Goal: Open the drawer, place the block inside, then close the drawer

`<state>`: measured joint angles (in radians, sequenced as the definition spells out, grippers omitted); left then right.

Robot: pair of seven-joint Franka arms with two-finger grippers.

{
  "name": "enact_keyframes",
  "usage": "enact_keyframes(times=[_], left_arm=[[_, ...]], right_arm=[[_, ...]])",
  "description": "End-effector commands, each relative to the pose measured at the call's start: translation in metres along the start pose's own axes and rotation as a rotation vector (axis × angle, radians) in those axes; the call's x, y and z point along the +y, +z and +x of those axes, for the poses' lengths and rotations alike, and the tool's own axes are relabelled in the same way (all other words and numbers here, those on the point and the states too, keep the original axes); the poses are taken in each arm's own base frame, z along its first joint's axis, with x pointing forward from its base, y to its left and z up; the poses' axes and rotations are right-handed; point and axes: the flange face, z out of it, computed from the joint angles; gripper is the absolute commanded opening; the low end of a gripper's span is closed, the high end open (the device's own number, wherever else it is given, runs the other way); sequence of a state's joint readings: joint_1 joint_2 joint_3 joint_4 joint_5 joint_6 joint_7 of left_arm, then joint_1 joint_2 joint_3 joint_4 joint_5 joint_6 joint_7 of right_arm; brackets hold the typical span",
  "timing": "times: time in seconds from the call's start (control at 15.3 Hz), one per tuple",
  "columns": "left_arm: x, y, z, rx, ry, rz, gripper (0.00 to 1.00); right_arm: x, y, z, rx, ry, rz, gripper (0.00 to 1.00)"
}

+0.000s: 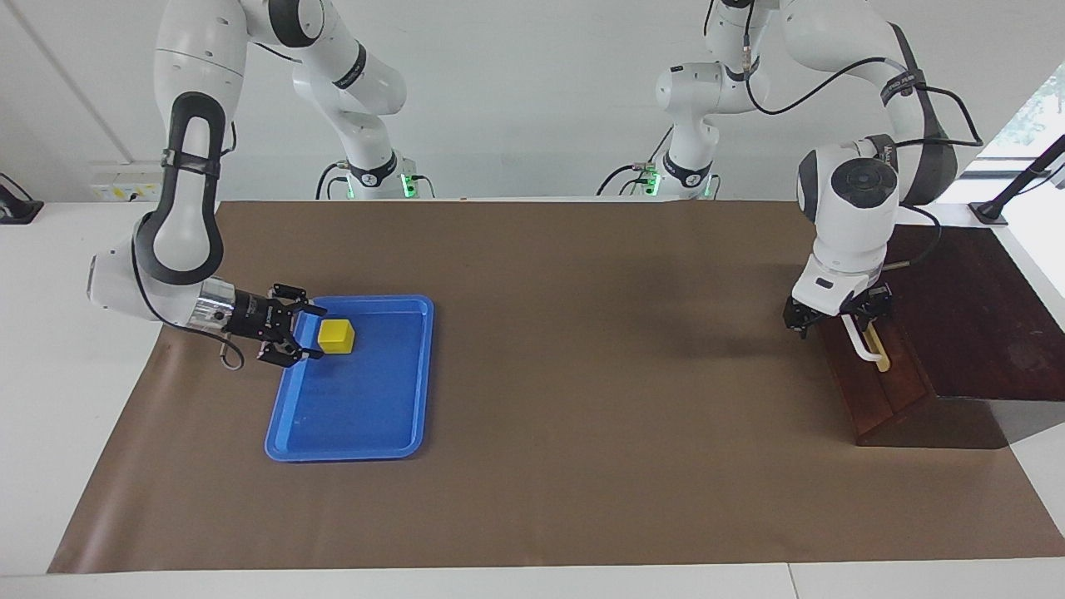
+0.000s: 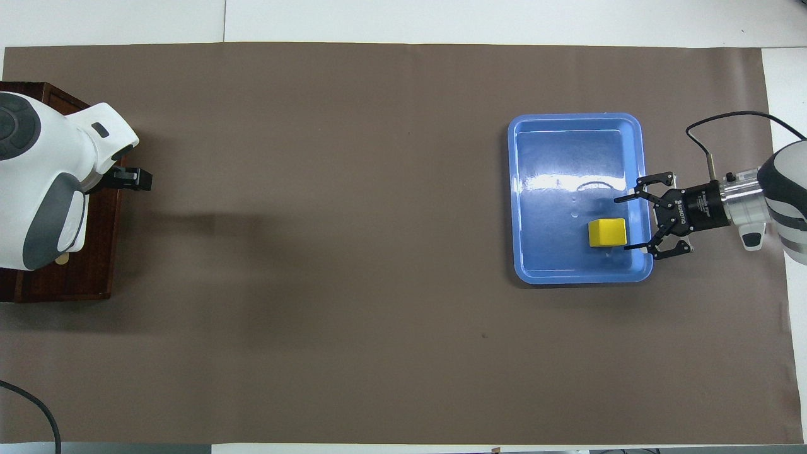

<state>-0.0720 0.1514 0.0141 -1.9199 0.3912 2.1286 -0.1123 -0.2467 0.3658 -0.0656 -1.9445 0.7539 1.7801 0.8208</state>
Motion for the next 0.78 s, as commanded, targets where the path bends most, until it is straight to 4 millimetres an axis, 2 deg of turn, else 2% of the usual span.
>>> enact_keyframes(times=[0.0, 0.39, 0.65, 0.72], left_arm=[[-0.002, 0.009, 0.001, 0.020, 0.028, 0.034, 1.00], [-0.001, 0.040, 0.005, 0.013, 0.036, 0.035, 1.00], [0.006, 0.039, 0.009, 0.026, 0.039, 0.032, 1.00], [0.015, 0.036, 0.011, 0.035, 0.029, 0.027, 1.00]], right_arm=[[0.014, -0.001, -0.001, -0.019, -0.022, 0.033, 0.96], [0.019, 0.000, 0.005, -0.020, -0.011, 0.045, 0.96], [0.020, 0.007, 0.011, 0.010, 0.008, 0.085, 0.96], [0.020, 0.008, 0.010, 0.011, 0.006, 0.084, 0.96]])
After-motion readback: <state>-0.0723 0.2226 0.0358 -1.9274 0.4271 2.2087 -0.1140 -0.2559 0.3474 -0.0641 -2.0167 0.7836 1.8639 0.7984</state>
